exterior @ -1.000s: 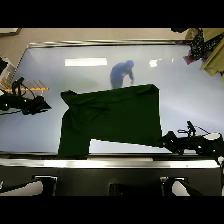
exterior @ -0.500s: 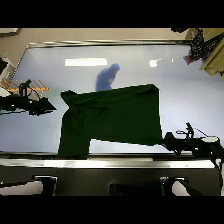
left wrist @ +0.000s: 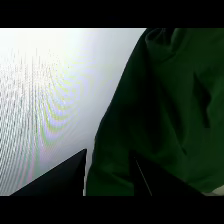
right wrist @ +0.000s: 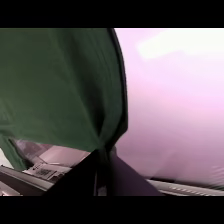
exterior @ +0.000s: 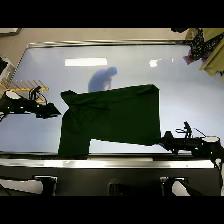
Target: Fold the clothes and pants, and hang the long-sleeved shirts on hangers.
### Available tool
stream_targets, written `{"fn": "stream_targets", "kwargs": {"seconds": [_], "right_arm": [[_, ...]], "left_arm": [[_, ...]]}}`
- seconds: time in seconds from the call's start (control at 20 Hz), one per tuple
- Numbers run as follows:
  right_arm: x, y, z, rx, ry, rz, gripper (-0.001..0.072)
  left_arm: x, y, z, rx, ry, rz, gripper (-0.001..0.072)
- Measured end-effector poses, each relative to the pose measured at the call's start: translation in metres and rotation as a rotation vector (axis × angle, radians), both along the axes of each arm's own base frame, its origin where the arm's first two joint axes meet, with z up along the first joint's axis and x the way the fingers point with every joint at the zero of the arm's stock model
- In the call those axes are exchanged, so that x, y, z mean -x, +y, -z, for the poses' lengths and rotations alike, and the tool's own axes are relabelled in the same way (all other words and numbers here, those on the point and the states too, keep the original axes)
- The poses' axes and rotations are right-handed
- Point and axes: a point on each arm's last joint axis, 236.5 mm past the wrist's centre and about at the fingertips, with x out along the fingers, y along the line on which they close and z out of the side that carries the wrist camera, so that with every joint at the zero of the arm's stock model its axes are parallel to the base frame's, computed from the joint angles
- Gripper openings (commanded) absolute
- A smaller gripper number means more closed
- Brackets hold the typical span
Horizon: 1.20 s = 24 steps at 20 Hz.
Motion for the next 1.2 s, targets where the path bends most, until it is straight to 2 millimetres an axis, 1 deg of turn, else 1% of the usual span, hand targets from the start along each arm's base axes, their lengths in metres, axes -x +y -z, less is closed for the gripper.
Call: {"fn": "stream_targets", "kwargs": {"seconds": [0.2,0.45,0.65,0.95,1.0,1.05,1.1,1.2], "right_arm": [[0.002,0.003,-0.002,-0.017,0.003,-0.011,0.0030],[0.001,0.006,-0.006,-0.034,0.000,-0.008,0.0030],[0.000,0.007,-0.007,-0.041,-0.005,-0.005,0.0030],[-0.001,0.007,-0.007,-0.043,-0.007,-0.001,0.0030],[-0.002,0.007,-0.007,-0.042,-0.008,0.001,0.0030],[-0.002,0.007,-0.008,-0.045,-0.010,0.003,0.0030],[-0.003,0.007,-0.008,-0.046,-0.011,0.005,0.0030],[-0.005,0.008,-0.010,-0.055,-0.024,0.009,0.0029]], "left_arm": [[0.003,-0.001,0.012,0.006,0.015,0.026,0.0319],[0.004,-0.003,0.016,0.008,0.016,0.045,0.0319],[0.009,-0.010,0.021,0.026,0.038,0.060,0.0317],[0.018,-0.026,0.027,0.056,0.069,0.094,0.0310],[0.019,-0.030,0.029,0.064,0.079,0.101,0.0277],[0.021,-0.033,0.031,0.069,0.089,0.109,0.0068],[0.023,-0.033,0.034,0.065,0.097,0.114,0.0019],[0.023,-0.032,0.034,0.061,0.098,0.121,0.0018]]}}
